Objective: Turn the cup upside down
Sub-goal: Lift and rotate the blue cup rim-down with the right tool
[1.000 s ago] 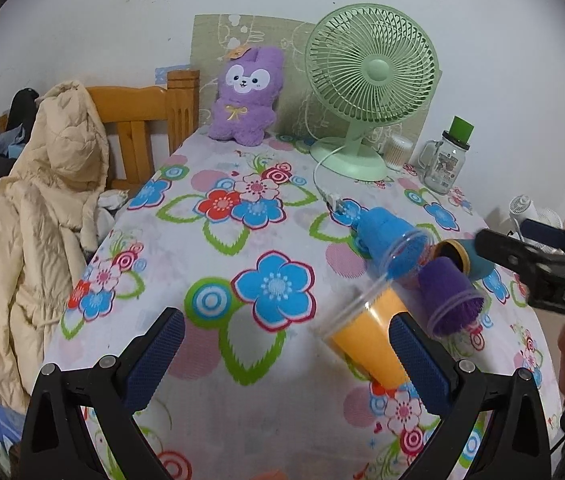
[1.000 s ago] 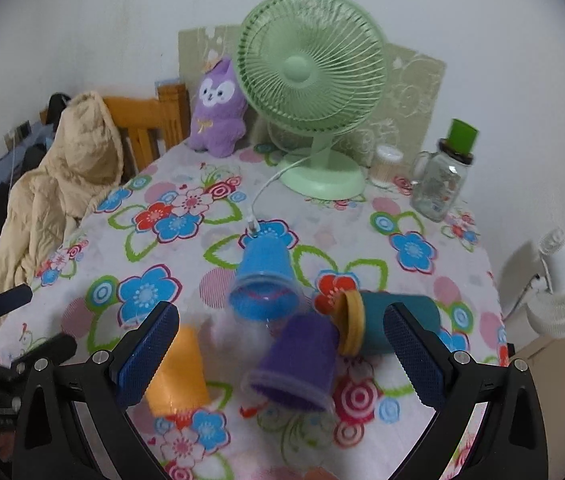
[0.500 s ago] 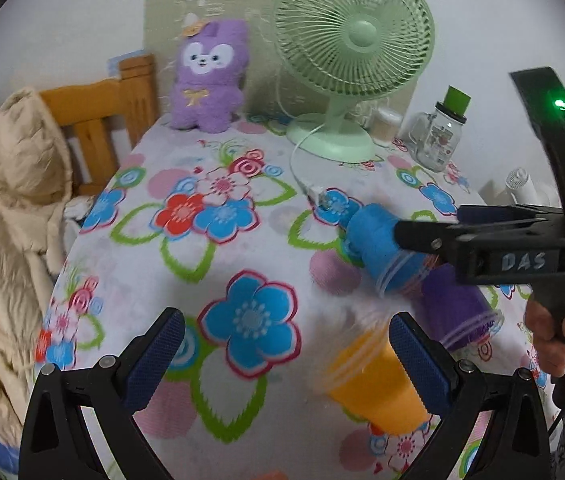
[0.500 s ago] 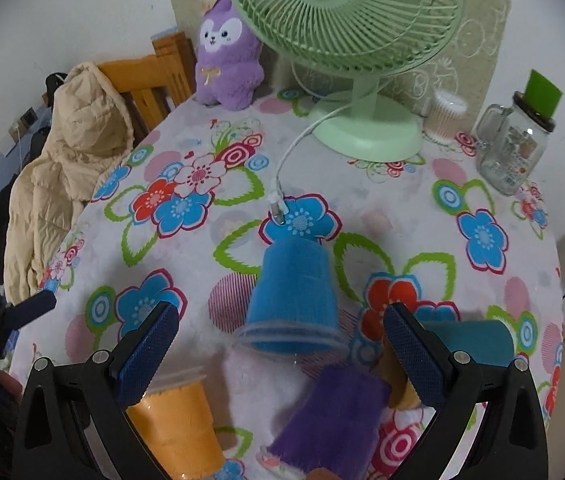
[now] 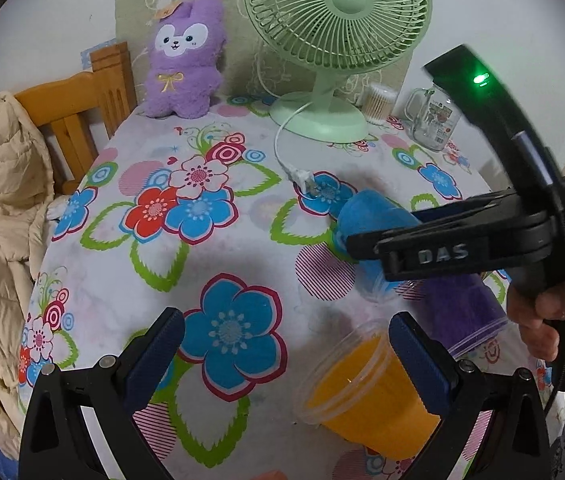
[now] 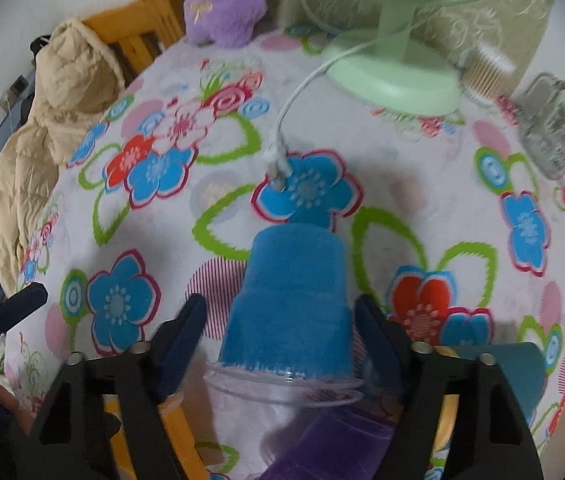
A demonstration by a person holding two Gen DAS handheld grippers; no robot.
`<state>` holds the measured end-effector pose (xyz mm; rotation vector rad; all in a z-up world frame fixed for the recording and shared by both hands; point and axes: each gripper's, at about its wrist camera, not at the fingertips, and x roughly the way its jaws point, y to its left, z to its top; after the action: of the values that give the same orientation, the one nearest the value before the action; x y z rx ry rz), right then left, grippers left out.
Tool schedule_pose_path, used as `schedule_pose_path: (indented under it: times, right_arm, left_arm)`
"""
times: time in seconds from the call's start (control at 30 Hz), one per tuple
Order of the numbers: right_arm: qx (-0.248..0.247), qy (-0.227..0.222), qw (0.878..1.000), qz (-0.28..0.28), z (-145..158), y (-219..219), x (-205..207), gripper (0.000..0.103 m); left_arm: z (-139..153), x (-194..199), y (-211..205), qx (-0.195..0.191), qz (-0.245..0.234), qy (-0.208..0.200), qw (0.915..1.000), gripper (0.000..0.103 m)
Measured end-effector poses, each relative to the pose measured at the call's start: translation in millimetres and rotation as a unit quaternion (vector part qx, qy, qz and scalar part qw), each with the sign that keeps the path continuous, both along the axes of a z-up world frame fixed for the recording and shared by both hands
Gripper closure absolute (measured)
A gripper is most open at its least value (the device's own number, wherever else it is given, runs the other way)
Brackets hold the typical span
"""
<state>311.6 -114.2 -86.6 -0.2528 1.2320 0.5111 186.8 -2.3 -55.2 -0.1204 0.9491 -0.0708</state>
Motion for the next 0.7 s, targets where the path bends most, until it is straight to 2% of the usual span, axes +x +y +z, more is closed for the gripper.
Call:
schedule_pose_path:
  times: [0.17, 0.33, 0.53, 0.7]
  right_arm:
    - [0.008, 0.0, 1.0, -0.003, 2, 2, -1, 0.038]
    - [0.022, -0.032, 0.999, -0.003, 25, -1, -13, 0.039]
    - [0.05, -0.081, 0.995, -0.007, 69, -12, -50, 0.039]
    - [0.069, -0.094, 0.993, -0.006, 84, -27, -96, 0.038]
  left_arm:
    - [3, -4, -2, 0.003, 0.001, -0.004, 1.0, 0.0]
    - [13, -13, -1, -0.001, 0.004, -0.018, 0.9998, 0.0]
    - [31, -34, -3, -0.01, 0.003, -0.04, 0.9992, 0.0]
    - [37, -69, -8, -0.034, 0.0, -0.05, 0.9982, 0.0]
